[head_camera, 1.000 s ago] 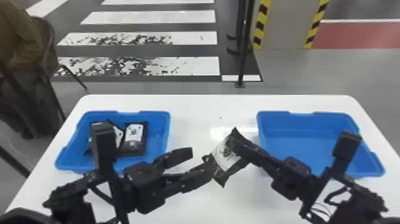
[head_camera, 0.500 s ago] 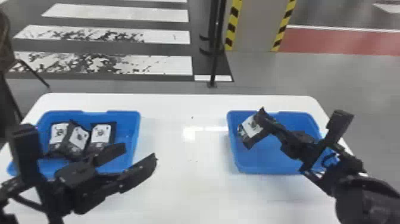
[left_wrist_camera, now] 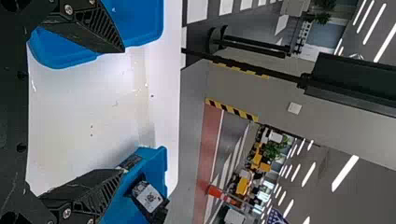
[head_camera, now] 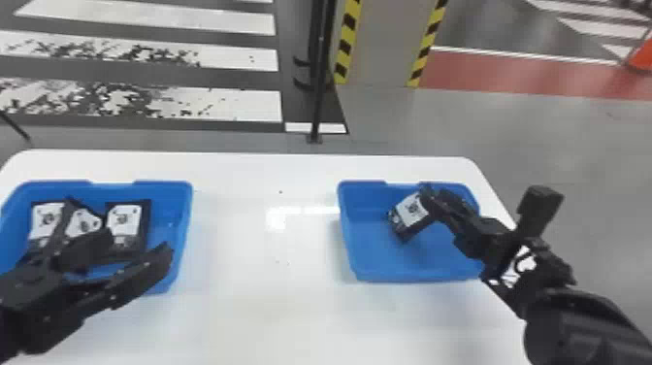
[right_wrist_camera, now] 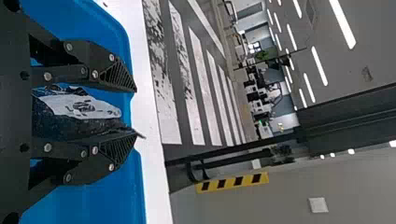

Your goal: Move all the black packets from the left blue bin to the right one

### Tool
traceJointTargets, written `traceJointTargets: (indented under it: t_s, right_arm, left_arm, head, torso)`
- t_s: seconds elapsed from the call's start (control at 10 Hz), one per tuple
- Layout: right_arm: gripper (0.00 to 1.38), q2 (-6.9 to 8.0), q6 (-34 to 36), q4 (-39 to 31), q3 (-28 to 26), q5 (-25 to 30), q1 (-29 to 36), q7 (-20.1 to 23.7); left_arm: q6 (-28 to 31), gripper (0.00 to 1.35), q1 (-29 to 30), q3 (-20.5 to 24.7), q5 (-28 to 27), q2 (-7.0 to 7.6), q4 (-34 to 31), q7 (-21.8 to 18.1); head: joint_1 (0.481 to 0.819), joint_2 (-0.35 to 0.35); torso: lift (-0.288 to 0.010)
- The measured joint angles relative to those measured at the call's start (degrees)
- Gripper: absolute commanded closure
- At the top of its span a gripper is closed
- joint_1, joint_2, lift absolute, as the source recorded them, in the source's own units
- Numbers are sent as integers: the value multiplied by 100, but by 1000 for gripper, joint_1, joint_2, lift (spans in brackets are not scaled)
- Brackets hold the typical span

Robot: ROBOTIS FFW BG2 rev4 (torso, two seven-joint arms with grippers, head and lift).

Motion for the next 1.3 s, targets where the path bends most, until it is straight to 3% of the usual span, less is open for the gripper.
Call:
traceJointTargets:
  t_s: [0.2,0.4,0.7,0.9,1.3]
  right_arm:
    - [223,184,-765,-1657,2,551,1293,-690]
    - [223,426,-1482,-2449,50,711,2326,-708]
    - [225,556,-1686,-3710,465,718,3876,-702]
    - [226,564,-1864,-3966,705,514,4444,-697]
    - [231,569,-1860,-3791,853,267,4510,-491]
  left_arm:
    - [37,122,-46,160,-194,-36,0,129]
    - [41,122,-153,331,-437,-64,0,333]
    - [211,125,-662,389,-981,-88,385,585]
    - [339,124,-1188,333,-1237,-39,1025,709]
    - [954,124,-2572,-141,-1710,93,2795,835]
  head:
    - [695,-153]
    - [695,-85]
    - [695,47]
    - [695,121]
    - [695,142]
  torso:
    - [-140]
    - [-140]
    - [-140]
    - [-140]
    - [-140]
